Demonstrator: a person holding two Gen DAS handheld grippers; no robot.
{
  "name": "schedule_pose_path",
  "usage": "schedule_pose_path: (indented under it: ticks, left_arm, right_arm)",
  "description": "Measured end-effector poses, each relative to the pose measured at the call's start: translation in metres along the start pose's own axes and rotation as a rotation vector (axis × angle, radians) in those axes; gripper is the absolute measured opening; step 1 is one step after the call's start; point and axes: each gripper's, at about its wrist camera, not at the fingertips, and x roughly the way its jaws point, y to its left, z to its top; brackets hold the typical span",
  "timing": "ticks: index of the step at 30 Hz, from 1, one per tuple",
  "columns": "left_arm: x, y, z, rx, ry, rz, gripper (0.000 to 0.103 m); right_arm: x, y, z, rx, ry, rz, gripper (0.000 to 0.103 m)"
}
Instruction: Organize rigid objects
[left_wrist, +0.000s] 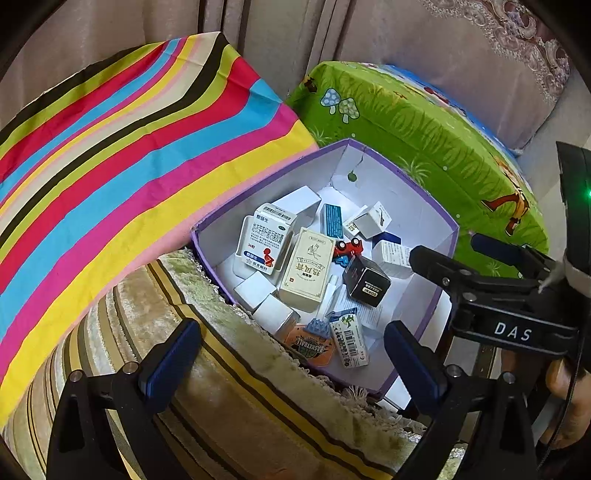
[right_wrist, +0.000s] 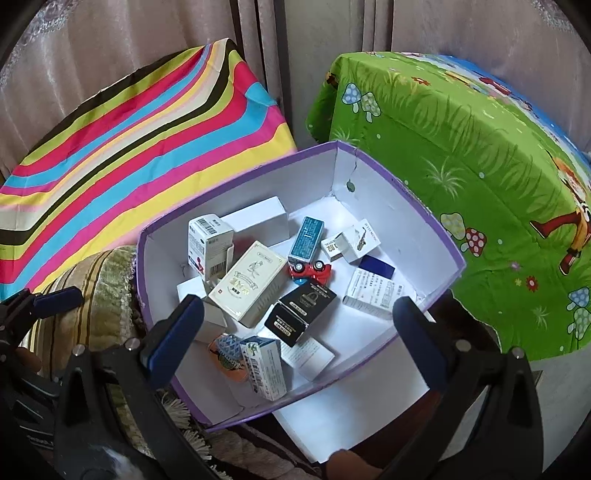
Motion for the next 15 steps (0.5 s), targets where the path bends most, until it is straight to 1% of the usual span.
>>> schedule_pose_path:
  ticks: [15]
  left_arm:
    - [0.002, 0.0, -0.0003, -0.002, 0.006, -0.004, 0.1]
  right_arm:
    - [0.0005, 0.0021, 0.0003, -0.006, 0.002, 0.002, 0.103]
